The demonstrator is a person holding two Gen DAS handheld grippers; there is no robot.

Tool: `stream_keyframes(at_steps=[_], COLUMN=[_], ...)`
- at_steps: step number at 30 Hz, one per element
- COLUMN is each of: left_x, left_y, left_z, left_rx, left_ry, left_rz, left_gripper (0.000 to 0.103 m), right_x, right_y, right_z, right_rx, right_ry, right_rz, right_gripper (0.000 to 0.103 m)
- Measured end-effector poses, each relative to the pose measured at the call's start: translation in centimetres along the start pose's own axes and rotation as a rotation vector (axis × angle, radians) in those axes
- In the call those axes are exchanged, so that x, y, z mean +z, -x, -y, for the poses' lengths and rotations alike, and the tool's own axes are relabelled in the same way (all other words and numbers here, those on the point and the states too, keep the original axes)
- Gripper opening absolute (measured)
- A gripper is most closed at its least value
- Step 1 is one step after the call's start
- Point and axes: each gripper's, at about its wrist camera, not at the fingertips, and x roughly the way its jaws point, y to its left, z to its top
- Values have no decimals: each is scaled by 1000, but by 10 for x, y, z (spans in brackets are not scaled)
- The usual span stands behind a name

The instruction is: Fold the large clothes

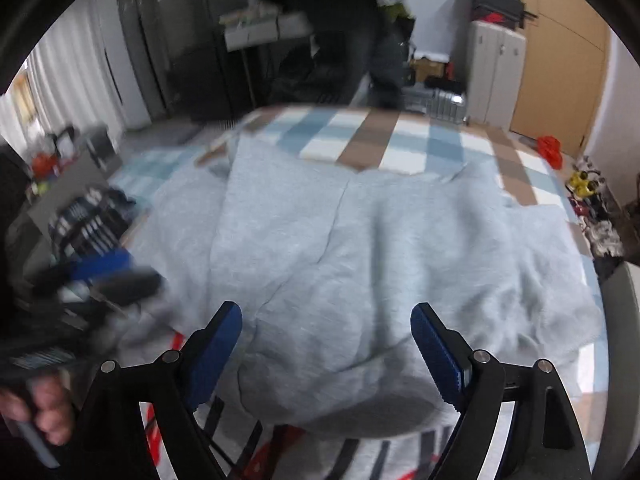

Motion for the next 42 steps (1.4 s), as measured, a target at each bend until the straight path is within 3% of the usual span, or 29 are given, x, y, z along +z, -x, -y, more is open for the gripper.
stream_keyframes(at_steps=[2,5,9,11,12,14,17,19,24,28,30,33,36,38,42], left_x=[3,6,8,11,12,13,14,16,21,19,17,16,15,15,12], left_y=[10,21,39,50,55,62,68,66,55,57,57,54,49,46,42], left_z=[-13,-27,-34,-32,-33,-37,-46,-49,-62,-61,-58,-55,-49,-44,-37], left_rx=[-28,-91,-148,-135,-127,-135,-100,-62,-58,-65,-69,-71,-66,-57,-39], left_ry=[47,107,161,160,162,175,188,183,209,201,199,196,178,169,150], left_rz=[14,6,21,69,91,121,155,169,146,138,129,117,103,89,74], left_gripper=[83,83,83,83,83,83,83,83,83,83,83,83,83,83,83], right_x=[-7,4,56,86,106,140,182,197,167,151,154,161,164,156,112], right_y=[-30,-17,35,42,37,9,-54,-89,-148,-141,-124,-82,-52,-59,-90], right_z=[-8,-23,-23,-26,-28,-26,-14,-15,-50,-75,-71,-50,-8,28,88], right_rx=[-29,-64,60,80,78,63,63,25,-32,-131,-77,-33,-105,-165,-128], right_ry=[27,98,19,2,-9,-58,-217,-254,-90,57,42,25,31,3,-134], right_rz=[-136,-121,76,133,147,111,-20,-75,-281,-208,-177,-80,-13,-74,-256], right_gripper=[87,86,87,97,103,103,101,100,93,93,90,89,92,93,93])
